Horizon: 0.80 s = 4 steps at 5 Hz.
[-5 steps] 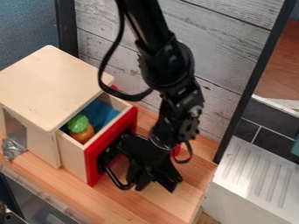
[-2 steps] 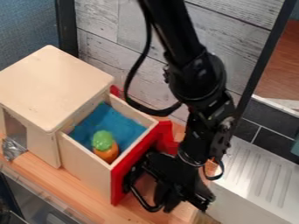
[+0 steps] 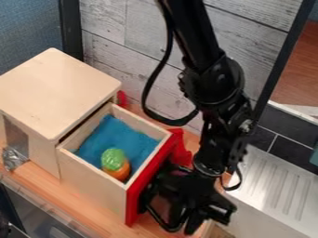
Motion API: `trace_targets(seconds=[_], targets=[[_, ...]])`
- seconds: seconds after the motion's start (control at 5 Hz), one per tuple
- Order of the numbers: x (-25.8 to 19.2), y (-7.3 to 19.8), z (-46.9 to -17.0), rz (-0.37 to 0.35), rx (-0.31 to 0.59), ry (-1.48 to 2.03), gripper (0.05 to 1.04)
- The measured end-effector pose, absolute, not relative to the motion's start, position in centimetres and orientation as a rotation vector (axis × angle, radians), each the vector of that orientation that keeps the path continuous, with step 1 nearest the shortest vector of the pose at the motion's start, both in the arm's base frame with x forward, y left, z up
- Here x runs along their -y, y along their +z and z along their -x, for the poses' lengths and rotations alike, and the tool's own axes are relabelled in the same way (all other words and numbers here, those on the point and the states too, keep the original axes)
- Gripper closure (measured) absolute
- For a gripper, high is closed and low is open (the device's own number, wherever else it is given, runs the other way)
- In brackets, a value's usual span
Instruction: Open the drawer
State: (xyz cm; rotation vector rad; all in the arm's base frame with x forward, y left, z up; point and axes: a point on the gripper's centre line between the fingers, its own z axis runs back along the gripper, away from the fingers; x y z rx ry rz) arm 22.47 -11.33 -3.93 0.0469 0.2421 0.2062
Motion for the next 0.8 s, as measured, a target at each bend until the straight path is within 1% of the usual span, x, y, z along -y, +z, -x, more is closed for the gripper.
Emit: trace_targets(seconds=[0.2,0.4,0.6,0.8], targets=[[10.7,-2.7,-22.4,-0.058,-0.196,0.211,0.35],[10.7,0.2,-22.3,-0.04,-0.148,0.197,0.105],[11.0,5.3,-21.6,-0.036,-0.068,0.109,0.08],[10.8,9.4,-20.2,-0.06,-0.07,0.032,0.083]])
